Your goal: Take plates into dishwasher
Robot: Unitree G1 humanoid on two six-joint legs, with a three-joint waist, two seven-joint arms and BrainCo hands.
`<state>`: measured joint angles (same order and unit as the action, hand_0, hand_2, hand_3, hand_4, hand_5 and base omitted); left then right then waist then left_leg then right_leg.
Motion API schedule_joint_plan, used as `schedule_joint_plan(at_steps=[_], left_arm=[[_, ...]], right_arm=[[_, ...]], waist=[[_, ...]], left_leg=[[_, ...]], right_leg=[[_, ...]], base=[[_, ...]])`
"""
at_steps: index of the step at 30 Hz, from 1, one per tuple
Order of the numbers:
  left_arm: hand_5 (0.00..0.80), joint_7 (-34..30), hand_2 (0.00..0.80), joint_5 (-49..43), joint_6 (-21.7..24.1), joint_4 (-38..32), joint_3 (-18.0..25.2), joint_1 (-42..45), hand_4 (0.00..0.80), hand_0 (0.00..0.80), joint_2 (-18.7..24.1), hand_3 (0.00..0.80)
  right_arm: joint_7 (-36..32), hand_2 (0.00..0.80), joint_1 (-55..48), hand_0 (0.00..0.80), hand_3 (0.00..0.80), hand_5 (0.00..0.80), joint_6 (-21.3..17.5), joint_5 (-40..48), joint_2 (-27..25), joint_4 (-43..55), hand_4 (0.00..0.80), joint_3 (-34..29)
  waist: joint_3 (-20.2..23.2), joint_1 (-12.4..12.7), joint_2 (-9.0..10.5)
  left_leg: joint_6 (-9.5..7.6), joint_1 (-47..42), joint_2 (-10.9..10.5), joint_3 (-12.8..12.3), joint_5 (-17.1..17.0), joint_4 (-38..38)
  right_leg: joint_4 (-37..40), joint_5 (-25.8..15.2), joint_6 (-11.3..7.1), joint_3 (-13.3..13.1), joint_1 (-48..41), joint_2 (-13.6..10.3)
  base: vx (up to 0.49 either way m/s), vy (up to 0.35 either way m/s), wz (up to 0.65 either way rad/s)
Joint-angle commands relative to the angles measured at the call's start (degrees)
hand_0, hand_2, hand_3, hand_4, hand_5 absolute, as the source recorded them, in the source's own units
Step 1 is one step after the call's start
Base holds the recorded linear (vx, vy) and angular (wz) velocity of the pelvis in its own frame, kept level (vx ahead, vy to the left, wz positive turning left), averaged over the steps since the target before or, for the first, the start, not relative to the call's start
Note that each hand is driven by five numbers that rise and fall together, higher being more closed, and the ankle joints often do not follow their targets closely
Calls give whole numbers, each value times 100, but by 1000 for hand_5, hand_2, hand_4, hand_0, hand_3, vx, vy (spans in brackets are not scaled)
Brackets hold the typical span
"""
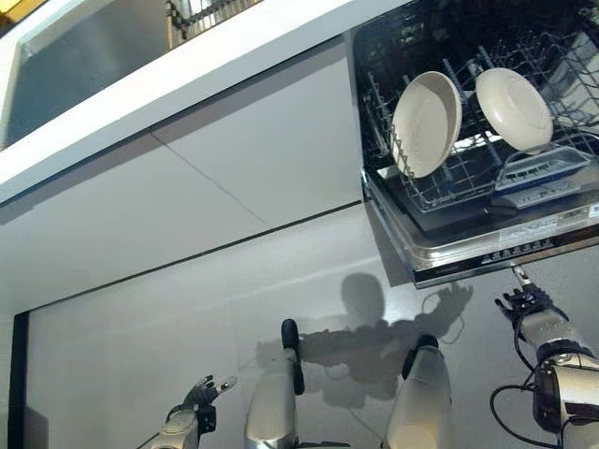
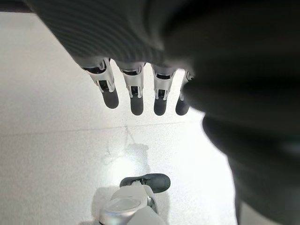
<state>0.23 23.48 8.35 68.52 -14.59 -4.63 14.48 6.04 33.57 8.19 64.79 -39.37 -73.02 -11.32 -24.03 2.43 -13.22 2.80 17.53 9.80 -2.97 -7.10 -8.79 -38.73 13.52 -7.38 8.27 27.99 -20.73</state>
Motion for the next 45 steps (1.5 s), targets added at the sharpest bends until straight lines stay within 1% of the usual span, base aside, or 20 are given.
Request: schedule_joint_plan(at_steps=[1, 4, 7, 9, 12, 15, 19, 23, 24, 29, 34, 36, 38, 42, 44, 45], left_arm=[[0, 114, 0, 277, 72, -33, -44, -58, 0, 0, 83, 0], [0, 93, 0, 303, 68, -29, -67, -40, 0, 0, 80, 0], [0, 105, 0, 331, 23, -84, -114, -16, 0, 0, 100, 0], [0, 80, 0, 326, 8, -101, -122, -7, 0, 0, 119, 0], [0, 53, 0, 261, -23, -113, -145, -4, 0, 0, 161, 0], [0, 65, 0, 222, -67, -196, -171, 14, 0, 0, 203, 0], [0, 61, 0, 188, -106, -247, -202, 39, 0, 0, 257, 0], [0, 61, 0, 135, -116, -246, -214, 50, 0, 0, 288, 0], [0, 59, 0, 121, -99, -235, -213, 67, 0, 0, 296, 0], [0, 43, 0, 60, -27, -177, -186, 74, 0, 0, 332, 0], [0, 96, 0, -21, -93, -179, -153, -10, 0, 0, 392, 0], [0, 109, 0, -72, -67, -154, -113, -26, 0, 0, 436, 0], [0, 140, 0, -78, -41, -135, -100, -42, 0, 0, 462, 0], [0, 186, 0, -157, -132, -135, -6, -128, 0, 0, 560, 0], [0, 173, 0, -203, -173, -134, 23, -126, 0, 0, 588, 0], [0, 201, 0, -233, -177, -139, 31, -111, 0, 0, 616, 0]], right_arm=[[-275, 0, 1248, 0, 0, 0, -268, 253, -164, 474, 0, 228], [-499, 0, 1720, 0, 0, 0, -287, 215, -190, 591, 0, 445], [-767, 0, 2305, 0, 0, 0, -186, 246, -102, 962, 0, 771], [-1025, 0, 2454, 0, 0, 0, -163, 308, -80, 1142, 0, 906], [-1403, 0, 2713, 0, 0, 0, -132, 624, -12, 1390, 0, 1103], [-1512, 0, 2884, 0, 0, 0, -171, 688, -1, 1494, 0, 1204], [-1531, 0, 3088, 0, 0, 0, -96, 719, -25, 1506, 0, 1294], [-1361, 0, 3218, 0, 0, 0, -32, 504, -53, 1410, 0, 1412], [-1310, 0, 3227, 0, 0, 0, -4, 316, -94, 1343, 0, 1438], [-1447, 0, 3199, 0, 0, 0, 34, 201, -208, 1182, 0, 1497], [-1329, 0, 3138, 0, 0, 0, 50, -975, -349, 1008, 0, 1733], [-1402, 0, 3075, 0, 0, 0, 85, -1455, -430, 913, 0, 1863], [-1427, 0, 3001, 0, 0, 0, 98, -1673, -496, 840, 0, 1936], [-1485, 0, 2679, 0, 0, 0, 259, -2246, -530, 666, 0, 2066], [-1502, 0, 2512, 0, 0, 0, 319, -2349, -521, 663, 0, 2089], [-1481, 0, 2249, 0, 0, 0, 322, -2587, -486, 703, 0, 2109]], waist=[[-29, 182, 136], [-23, 268, 126], [-22, 360, 145], [-12, 382, 162], [18, 435, 200], [43, 483, 220], [74, 529, 220], [98, 569, 229], [112, 581, 242], [109, 583, 288], [112, 551, 398], [117, 525, 449], [124, 505, 495], [221, 461, 677], [284, 440, 734], [372, 411, 813]], left_leg=[[266, 160, -352, 207, 448, -790], [265, 162, -369, 234, 418, -803], [273, 169, -365, 278, 358, -850], [284, 186, -351, 290, 321, -882], [302, 191, -318, 316, 248, -944], [296, 186, -310, 334, 225, -969], [308, 149, -301, 364, 171, -981], [312, 95, -297, 373, 133, -949], [308, 66, -291, 366, 134, -923], [315, -24, -259, 364, 126, -873], [317, -79, -195, 331, 165, -920], [322, -125, -152, 300, 175, -909], [322, -186, -127, 275, 184, -860], [342, -458, -35, 183, 210, -557], [357, -611, -11, 143, 190, -346], [375, -791, 12, 93, 133, -65]], right_leg=[[42, -216, 635, 216, -184, 295], [15, -198, 660, 262, -210, 283], [-15, -182, 689, 298, -255, 294], [-17, -179, 700, 313, -278, 303], [0, -181, 716, 346, -353, 324], [42, -214, 712, 371, -408, 334], [133, -252, 703, 410, -534, 355], [262, -297, 702, 454, -676, 378], [317, -316, 701, 469, -728, 386], [471, -370, 693, 508, -885, 415], [623, -465, 680, 500, -1012, 407], [714, -510, 667, 495, -1083, 415], [828, -565, 644, 495, -1157, 421], [1356, -786, 537, 521, -1524, 446], [1651, -898, 472, 521, -1707, 457], [2033, -1055, 387, 522, -1926, 475]], base=[[-18, 22, 11], [-15, 33, 5], [2, 40, 3], [10, 17, 4], [27, -1, 0], [10, -1, -1], [29, 2, -2], [17, -1, 3], [18, -5, 8], [17, -3, 9], [2, 1, 3], [0, 0, 0], [22, 2, -5], [67, -5, -11], [108, 6, -11], [119, 12, -12]])
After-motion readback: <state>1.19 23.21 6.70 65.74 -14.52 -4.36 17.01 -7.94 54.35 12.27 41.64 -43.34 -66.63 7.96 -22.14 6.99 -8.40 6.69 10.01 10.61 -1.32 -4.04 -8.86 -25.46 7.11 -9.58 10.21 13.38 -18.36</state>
